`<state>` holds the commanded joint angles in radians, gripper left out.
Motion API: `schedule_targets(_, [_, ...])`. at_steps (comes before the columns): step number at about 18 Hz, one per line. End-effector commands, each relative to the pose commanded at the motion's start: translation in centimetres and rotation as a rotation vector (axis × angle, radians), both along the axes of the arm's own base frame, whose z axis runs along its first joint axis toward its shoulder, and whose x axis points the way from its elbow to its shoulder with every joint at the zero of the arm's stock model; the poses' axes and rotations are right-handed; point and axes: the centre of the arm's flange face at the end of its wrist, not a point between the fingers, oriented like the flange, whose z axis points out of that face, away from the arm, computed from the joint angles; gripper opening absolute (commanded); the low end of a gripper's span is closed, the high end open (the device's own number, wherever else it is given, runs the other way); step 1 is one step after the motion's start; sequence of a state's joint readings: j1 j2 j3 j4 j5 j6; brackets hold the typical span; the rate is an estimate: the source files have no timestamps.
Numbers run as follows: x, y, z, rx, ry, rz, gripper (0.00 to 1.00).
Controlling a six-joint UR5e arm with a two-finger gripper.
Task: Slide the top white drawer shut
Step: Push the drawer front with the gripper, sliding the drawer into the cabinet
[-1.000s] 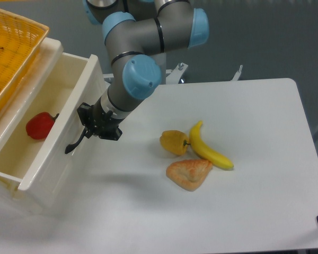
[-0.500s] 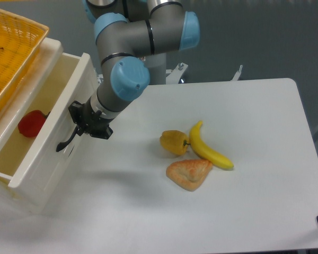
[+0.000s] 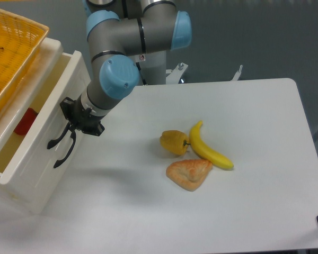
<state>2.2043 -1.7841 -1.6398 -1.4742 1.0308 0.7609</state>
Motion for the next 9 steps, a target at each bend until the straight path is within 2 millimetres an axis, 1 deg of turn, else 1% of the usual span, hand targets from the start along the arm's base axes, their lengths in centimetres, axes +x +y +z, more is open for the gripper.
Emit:
schedule_targets(1, [0.0,0.0,0.1,0.002,0.000,0.000,0.00])
schedule_targets(3, [0.8,0.2,0.2,0.001,-0.001,-0.012,0.00])
schedule_targets(7, [1.2,0.3,0.2,-0.005,-0.003,-0.010,0.00])
schedule_targets(9, [1.8,0.5,0.2,-0.005,-0.002,-0.018,0.00])
